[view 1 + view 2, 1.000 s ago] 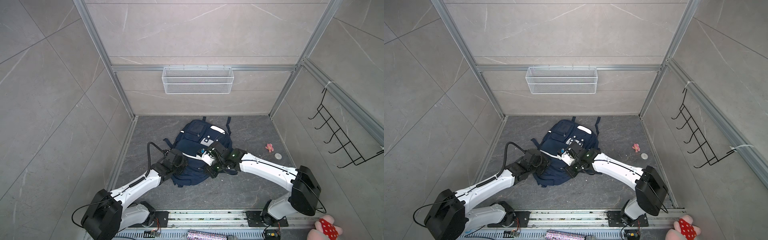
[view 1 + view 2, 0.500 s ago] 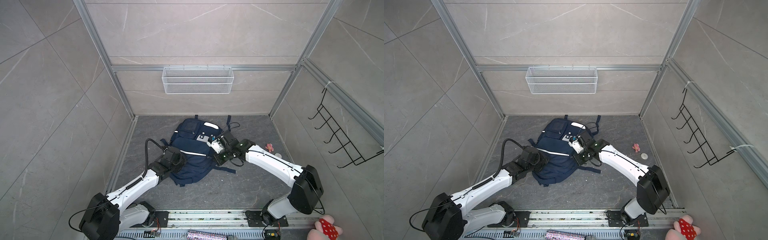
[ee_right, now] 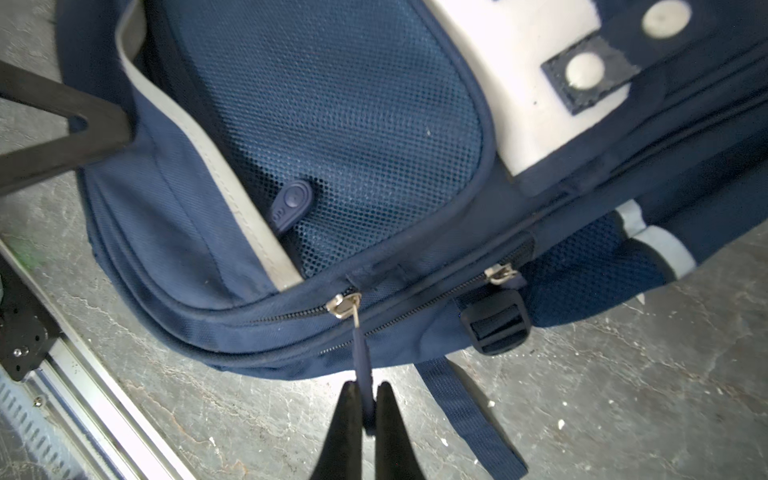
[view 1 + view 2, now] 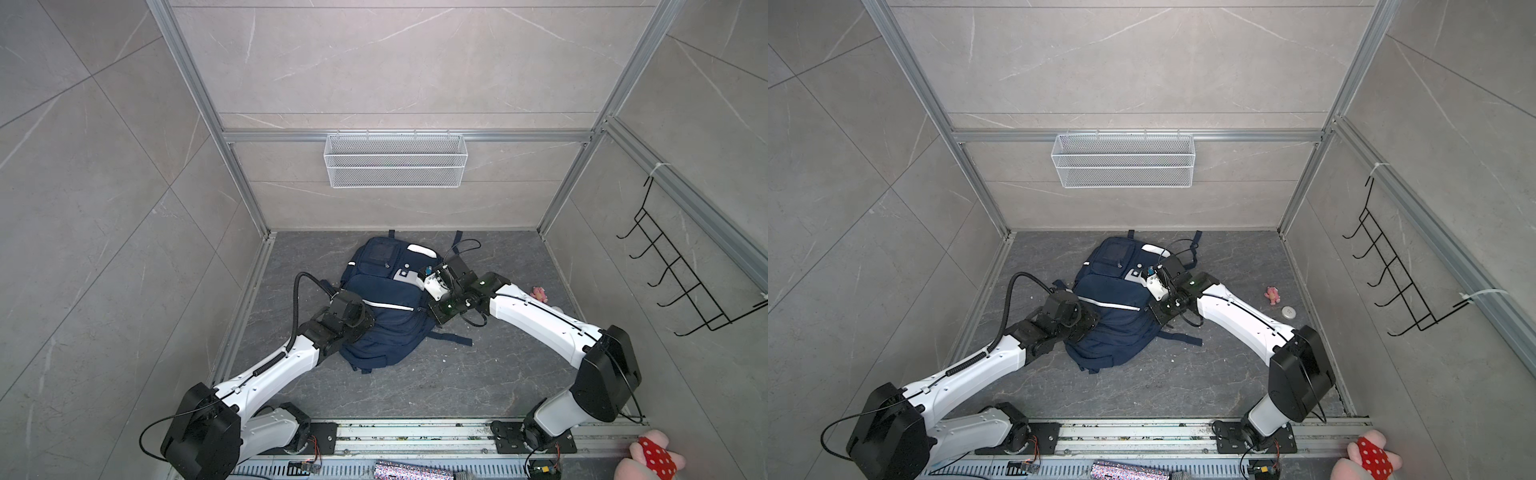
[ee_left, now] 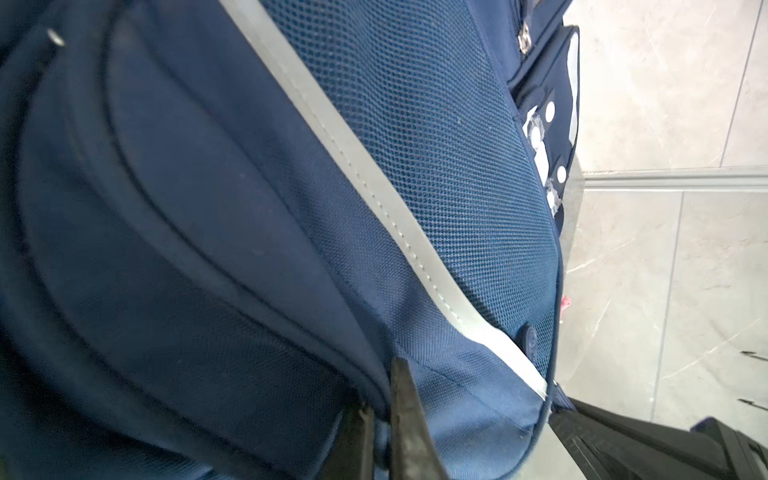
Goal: Pack the student bag
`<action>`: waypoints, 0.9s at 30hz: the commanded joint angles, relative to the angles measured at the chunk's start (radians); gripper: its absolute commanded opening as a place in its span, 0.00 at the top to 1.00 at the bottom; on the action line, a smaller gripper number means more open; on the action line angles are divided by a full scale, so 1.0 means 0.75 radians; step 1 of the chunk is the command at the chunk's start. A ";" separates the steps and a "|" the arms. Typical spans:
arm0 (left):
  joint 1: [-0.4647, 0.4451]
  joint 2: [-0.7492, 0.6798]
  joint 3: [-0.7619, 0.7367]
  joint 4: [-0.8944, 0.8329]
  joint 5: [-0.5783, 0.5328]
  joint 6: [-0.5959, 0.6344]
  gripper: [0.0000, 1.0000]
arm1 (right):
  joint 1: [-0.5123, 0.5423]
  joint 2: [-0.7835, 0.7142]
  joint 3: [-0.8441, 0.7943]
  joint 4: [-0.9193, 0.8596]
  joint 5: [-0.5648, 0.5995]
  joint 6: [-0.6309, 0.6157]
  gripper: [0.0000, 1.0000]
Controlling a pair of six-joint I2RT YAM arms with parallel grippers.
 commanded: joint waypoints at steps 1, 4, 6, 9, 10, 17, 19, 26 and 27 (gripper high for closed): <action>0.020 0.000 0.035 -0.223 0.000 0.194 1.00 | -0.096 0.052 0.074 0.059 0.282 0.035 1.00; 0.020 0.014 0.079 -0.242 0.042 0.238 1.00 | -0.096 0.047 0.076 0.083 0.237 0.034 1.00; 0.020 0.034 0.138 -0.284 0.063 0.289 1.00 | -0.096 0.011 0.052 0.104 0.198 0.018 0.98; 0.021 0.058 0.248 -0.386 0.067 0.377 0.65 | -0.096 -0.094 -0.037 0.159 0.169 0.013 0.76; 0.021 0.060 0.276 -0.419 0.063 0.403 0.54 | -0.096 -0.128 -0.065 0.172 0.178 0.015 0.71; 0.037 0.015 0.441 -0.612 -0.007 0.610 0.18 | -0.100 -0.352 -0.149 0.200 0.318 0.045 0.32; 0.062 -0.002 0.461 -0.631 -0.010 0.685 0.16 | -0.105 -0.386 -0.150 0.186 0.364 0.067 0.26; 0.232 -0.104 0.424 -0.727 -0.011 0.925 0.07 | -0.136 -0.544 -0.197 0.124 0.591 0.218 0.00; 0.260 -0.124 0.409 -0.728 -0.023 0.949 0.05 | -0.149 -0.578 -0.213 0.137 0.616 0.243 0.00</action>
